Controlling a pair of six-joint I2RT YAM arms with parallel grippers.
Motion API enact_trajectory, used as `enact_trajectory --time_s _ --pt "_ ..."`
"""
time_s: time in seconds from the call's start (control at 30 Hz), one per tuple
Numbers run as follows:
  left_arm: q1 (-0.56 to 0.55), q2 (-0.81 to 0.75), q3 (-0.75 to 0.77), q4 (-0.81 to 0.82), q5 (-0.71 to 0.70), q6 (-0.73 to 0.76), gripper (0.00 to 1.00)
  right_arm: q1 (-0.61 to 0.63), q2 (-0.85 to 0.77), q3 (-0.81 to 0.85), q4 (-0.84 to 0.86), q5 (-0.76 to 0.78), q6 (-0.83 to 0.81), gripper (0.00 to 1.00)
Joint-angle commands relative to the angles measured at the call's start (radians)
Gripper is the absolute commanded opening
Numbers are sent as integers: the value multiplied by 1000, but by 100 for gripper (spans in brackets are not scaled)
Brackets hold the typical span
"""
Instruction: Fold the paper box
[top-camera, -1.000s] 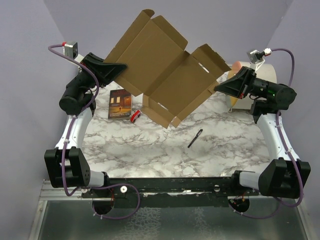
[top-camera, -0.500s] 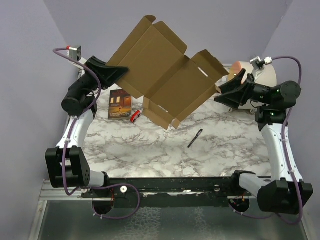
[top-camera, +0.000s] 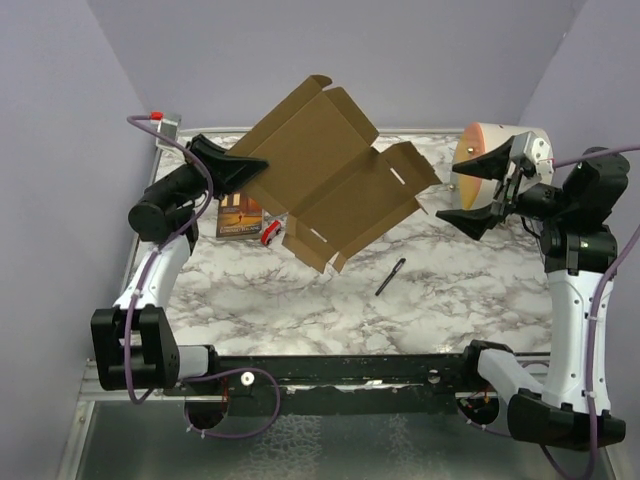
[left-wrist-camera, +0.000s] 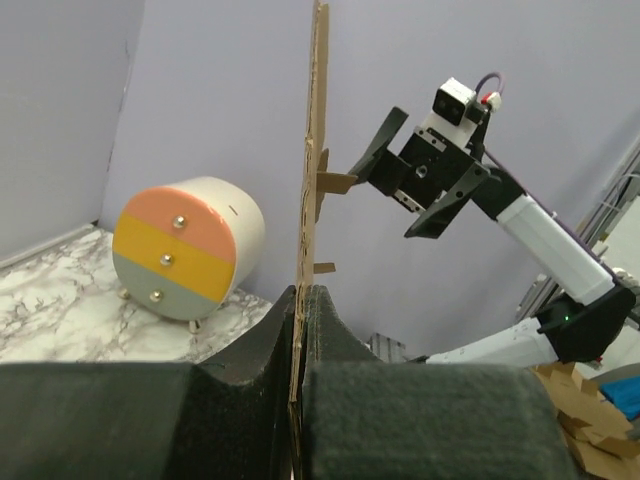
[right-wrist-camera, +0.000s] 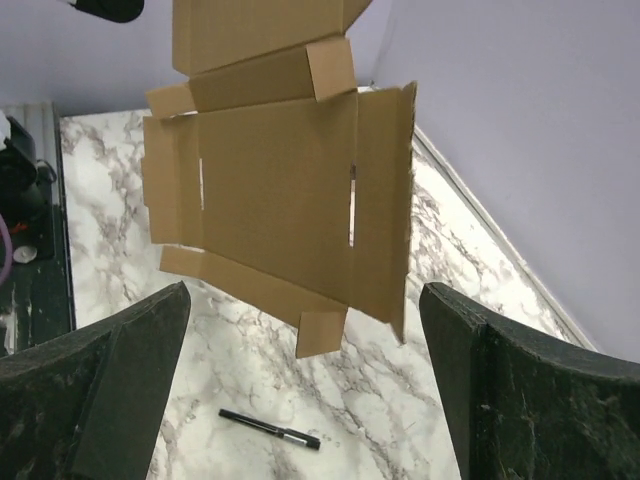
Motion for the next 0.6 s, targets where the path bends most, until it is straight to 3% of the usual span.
enact_trajectory --time_s 0.0,0.1,0.3,0.57 --pt "-37 -95 -34 -186 54 211 0 -2 50 34 -92 -120 -159 100" --pt "-73 -151 -41 -409 66 389 0 -2 81 29 -37 -233 -145 100" --pt "-165 -211 15 -818 57 730 0 0 117 27 -78 -196 -228 100" --pt "-230 -195 41 -843 48 758 0 37 141 -16 -175 -143 -329 98"
